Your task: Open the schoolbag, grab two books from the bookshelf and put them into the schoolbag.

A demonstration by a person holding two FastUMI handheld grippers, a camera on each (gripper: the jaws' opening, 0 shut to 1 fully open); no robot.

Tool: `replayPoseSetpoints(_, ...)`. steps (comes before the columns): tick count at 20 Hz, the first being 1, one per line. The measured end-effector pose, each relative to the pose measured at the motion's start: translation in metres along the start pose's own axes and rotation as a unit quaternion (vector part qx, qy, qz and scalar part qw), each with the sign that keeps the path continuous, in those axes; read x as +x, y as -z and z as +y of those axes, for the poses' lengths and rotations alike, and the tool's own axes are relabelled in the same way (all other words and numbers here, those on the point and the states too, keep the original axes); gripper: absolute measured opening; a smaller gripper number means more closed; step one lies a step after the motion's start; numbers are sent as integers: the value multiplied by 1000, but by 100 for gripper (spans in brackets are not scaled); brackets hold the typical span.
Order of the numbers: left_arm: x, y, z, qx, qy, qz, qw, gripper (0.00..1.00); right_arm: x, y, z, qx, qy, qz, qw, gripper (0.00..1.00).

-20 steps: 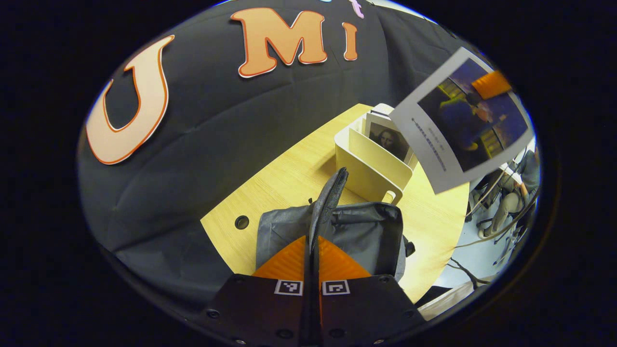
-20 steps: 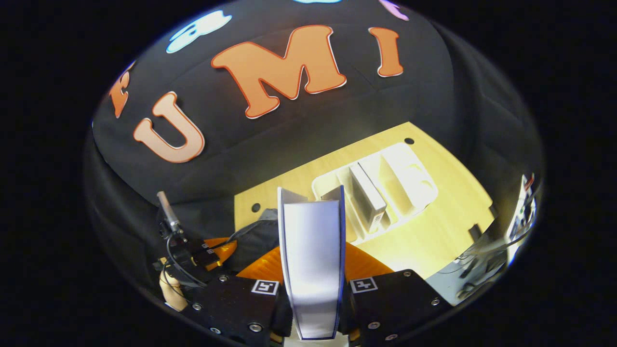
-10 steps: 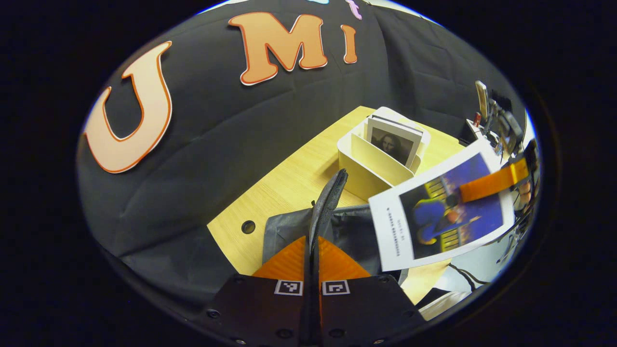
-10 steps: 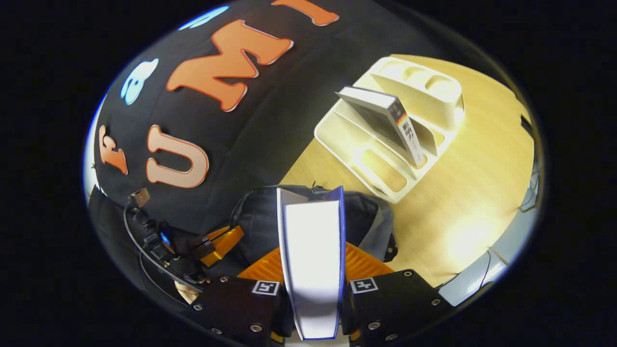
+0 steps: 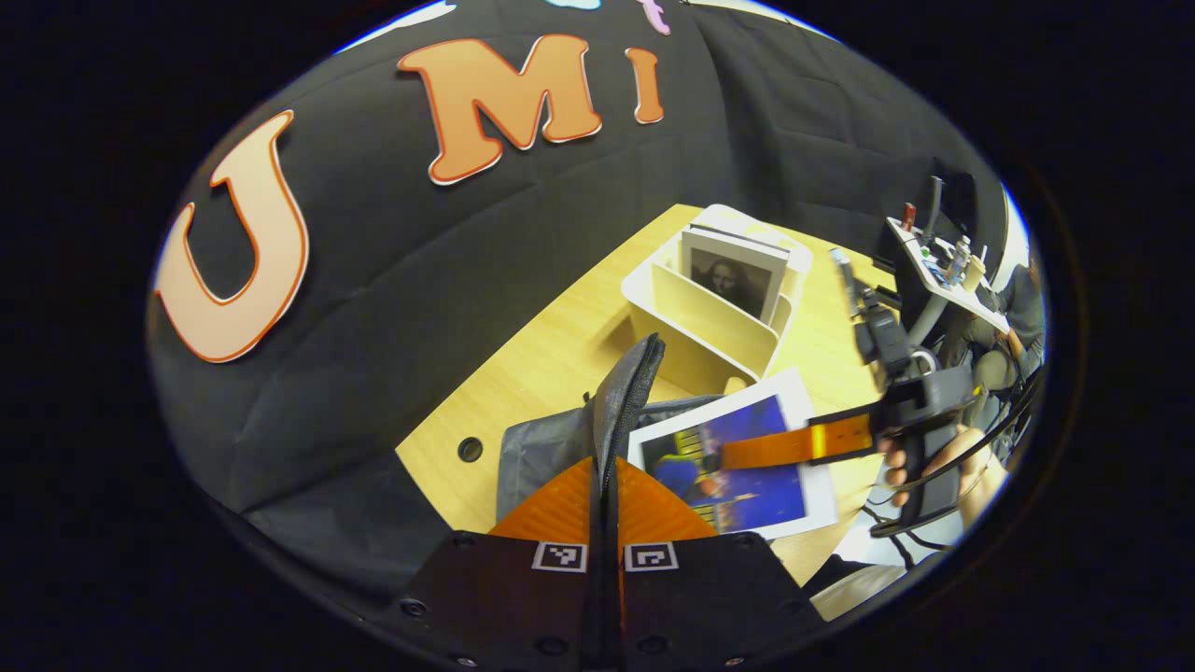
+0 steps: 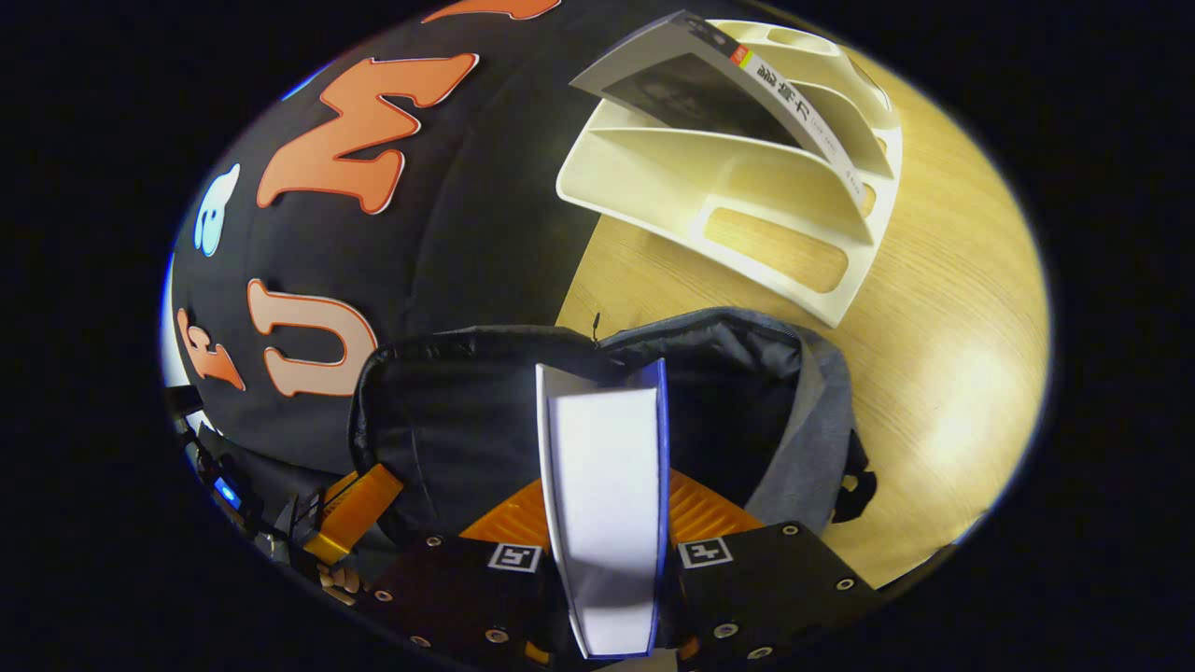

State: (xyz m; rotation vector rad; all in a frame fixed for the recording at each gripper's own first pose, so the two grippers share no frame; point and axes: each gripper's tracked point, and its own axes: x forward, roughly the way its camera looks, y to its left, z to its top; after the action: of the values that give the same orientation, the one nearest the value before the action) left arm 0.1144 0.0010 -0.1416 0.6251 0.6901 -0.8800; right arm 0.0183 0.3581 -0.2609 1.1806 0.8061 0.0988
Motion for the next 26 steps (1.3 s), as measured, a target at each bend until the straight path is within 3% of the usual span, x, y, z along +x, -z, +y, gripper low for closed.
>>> replayPoseSetpoints(3,-3,0,-2,11,-6,-1,1000,1,26,1,0,-3,8,-21,1000,39)
replayPoseSetpoints(5,-2,3,1,12,-16,1,1000,1,44,4,-11,0,33,-27,999,39)
replayPoseSetpoints(8,-1,7,8,3,-28,3,1000,1,61,10,-22,40,53,-28,997,40)
replayPoseSetpoints(10,1,11,12,-4,-36,6,999,1,66,12,-30,47,72,-20,996,42)
replayPoseSetpoints(11,6,12,13,-8,-36,8,999,1,69,19,-34,44,82,-13,996,50)
replayPoseSetpoints(12,5,14,12,-15,-34,9,999,1,57,18,-33,43,82,-2,996,56)
replayPoseSetpoints(13,7,17,11,-27,-29,8,999,1,55,20,-33,42,83,9,996,77)
replayPoseSetpoints(15,8,20,14,-42,-25,9,999,1,33,15,-42,31,105,21,994,97)
replayPoseSetpoints(19,10,28,9,-52,-17,9,998,1,-17,-20,-57,9,130,8,991,99)
replayPoseSetpoints(22,12,30,1,-50,-10,5,999,1,-57,-55,-84,-45,178,-11,983,99)
replayPoseSetpoints(26,11,34,1,-68,-8,1,998,1,-120,-108,-111,-121,261,-36,957,98)
